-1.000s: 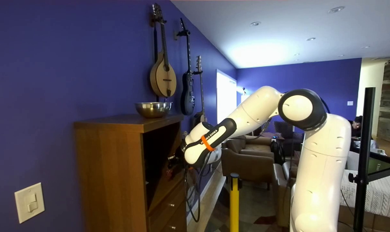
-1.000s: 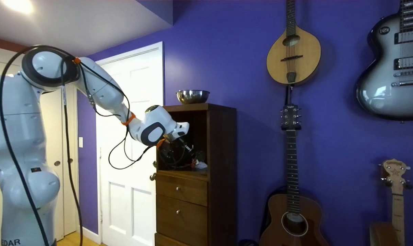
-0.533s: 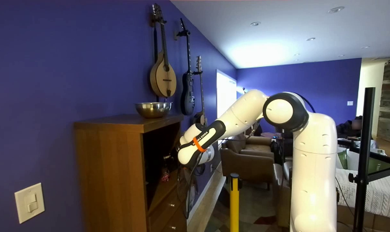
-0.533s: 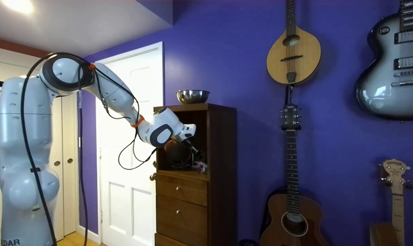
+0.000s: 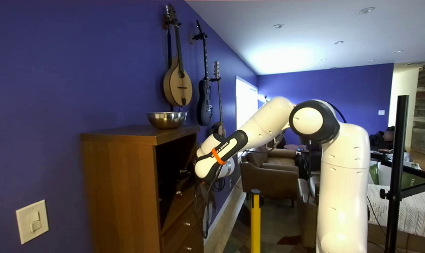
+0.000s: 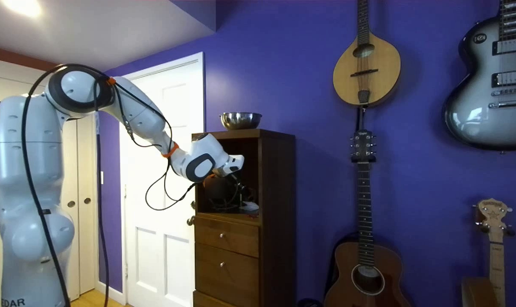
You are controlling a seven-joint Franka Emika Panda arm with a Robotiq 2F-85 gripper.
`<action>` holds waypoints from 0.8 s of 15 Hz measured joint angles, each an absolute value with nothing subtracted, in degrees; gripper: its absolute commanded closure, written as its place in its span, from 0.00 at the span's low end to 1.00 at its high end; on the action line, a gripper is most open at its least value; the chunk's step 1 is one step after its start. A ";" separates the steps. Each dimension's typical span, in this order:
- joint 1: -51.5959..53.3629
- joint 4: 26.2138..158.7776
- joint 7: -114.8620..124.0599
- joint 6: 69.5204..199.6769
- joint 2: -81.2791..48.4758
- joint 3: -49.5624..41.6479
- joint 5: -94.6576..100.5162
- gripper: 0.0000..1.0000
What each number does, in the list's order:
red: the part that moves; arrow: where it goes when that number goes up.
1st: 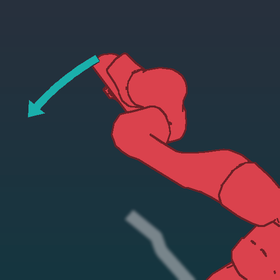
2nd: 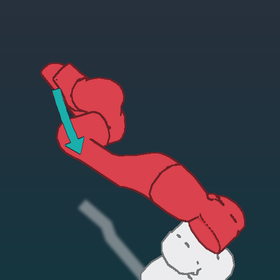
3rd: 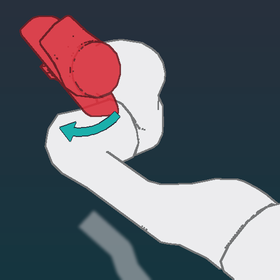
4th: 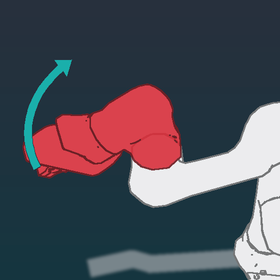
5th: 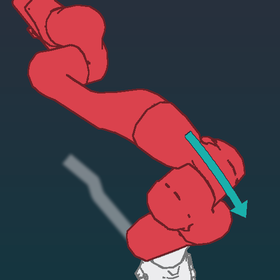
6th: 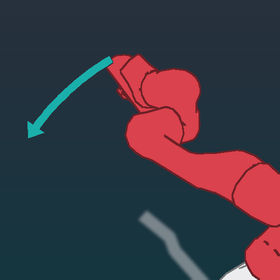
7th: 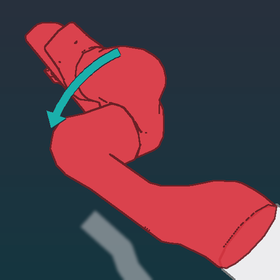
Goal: Pick up the keys and put them on the shelf immediately below the top shelf on the chest of drawers
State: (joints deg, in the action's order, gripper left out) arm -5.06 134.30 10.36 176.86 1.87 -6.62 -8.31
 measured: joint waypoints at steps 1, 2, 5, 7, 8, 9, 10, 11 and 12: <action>-4.41 135.47 8.39 174.36 3.71 -6.43 -9.02 0.00; -3.60 136.86 6.29 171.34 5.96 -6.41 -9.67 0.00; -1.29 141.70 -1.19 160.18 14.66 -7.28 -12.05 0.00; -0.43 144.56 -6.43 150.74 21.36 -8.83 -12.72 0.00; -0.15 145.67 -9.24 146.00 24.69 -9.84 -12.88 0.00; 0.13 146.61 -12.20 141.80 27.94 -10.93 -13.05 0.00; 0.38 147.53 -15.19 137.85 31.35 -12.07 -13.16 0.00; 0.61 148.26 -18.01 134.24 34.69 -13.17 -13.21 0.00; 0.95 148.82 -20.52 130.99 37.77 -14.29 -13.27 0.00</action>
